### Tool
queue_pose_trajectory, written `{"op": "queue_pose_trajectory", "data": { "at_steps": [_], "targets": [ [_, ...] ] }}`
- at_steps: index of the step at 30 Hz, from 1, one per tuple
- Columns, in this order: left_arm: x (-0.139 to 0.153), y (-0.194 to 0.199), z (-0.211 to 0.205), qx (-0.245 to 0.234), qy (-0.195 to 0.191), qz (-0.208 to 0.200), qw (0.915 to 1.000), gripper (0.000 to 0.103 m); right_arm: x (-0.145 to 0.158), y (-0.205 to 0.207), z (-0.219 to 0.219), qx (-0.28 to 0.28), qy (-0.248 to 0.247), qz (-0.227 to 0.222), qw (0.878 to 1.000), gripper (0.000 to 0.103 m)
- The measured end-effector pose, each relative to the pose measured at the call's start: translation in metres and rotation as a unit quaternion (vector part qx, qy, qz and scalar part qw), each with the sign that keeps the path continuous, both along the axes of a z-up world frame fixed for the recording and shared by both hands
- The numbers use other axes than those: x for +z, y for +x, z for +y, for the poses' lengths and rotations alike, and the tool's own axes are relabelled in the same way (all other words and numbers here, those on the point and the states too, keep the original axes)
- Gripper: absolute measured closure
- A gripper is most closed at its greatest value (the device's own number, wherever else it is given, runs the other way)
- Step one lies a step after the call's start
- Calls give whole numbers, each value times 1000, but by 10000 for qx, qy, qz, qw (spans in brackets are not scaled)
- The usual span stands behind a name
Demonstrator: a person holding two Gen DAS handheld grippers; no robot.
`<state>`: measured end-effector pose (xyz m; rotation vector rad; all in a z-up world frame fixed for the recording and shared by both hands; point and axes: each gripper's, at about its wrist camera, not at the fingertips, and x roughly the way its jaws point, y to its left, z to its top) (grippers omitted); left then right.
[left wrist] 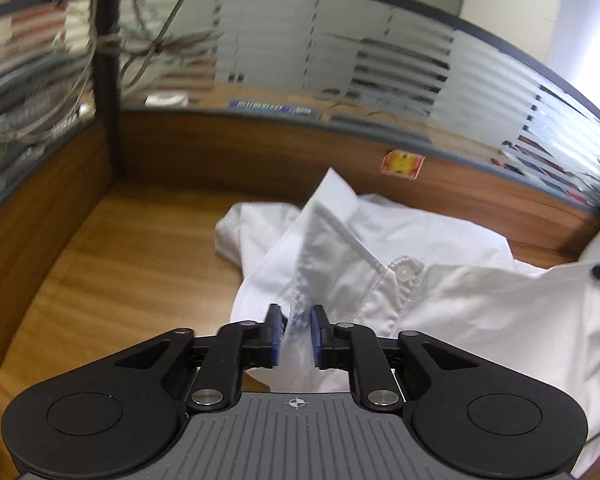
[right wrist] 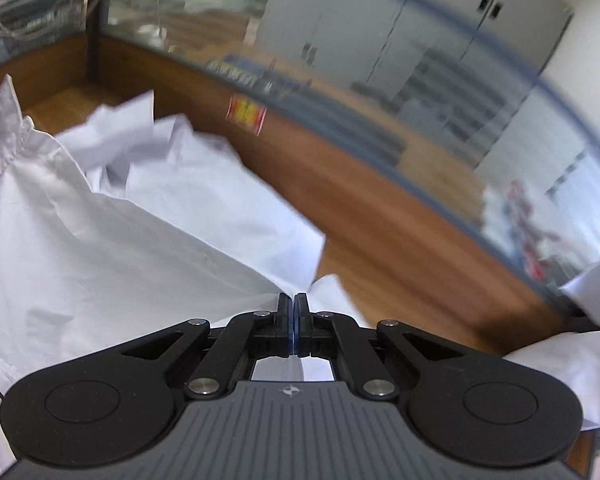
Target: Fold clothes
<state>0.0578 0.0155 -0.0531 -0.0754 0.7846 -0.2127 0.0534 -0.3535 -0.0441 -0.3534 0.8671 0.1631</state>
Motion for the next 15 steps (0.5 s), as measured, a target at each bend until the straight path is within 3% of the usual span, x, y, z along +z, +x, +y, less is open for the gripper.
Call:
{"op": "queue_pose_trajectory", "data": {
  "at_steps": [3,5,10,15],
  "targets": [
    [-2,-8,3,-34,-117,142,9998,85,-18,12,-3,-67,182,221,9996,100],
    [-1,-14,4,-84,-196,255,9994,82,-21,12,-7,-129,307,293,9990,81],
    [9,-31,5,-153,-481,457,9977,61,-8,-9,-19,-182,585,302,9977,63],
    [21,-51,8,9,-1065,706,9918,47,22,-44,-47,-425,1048,174,9934,47]
  ]
}}
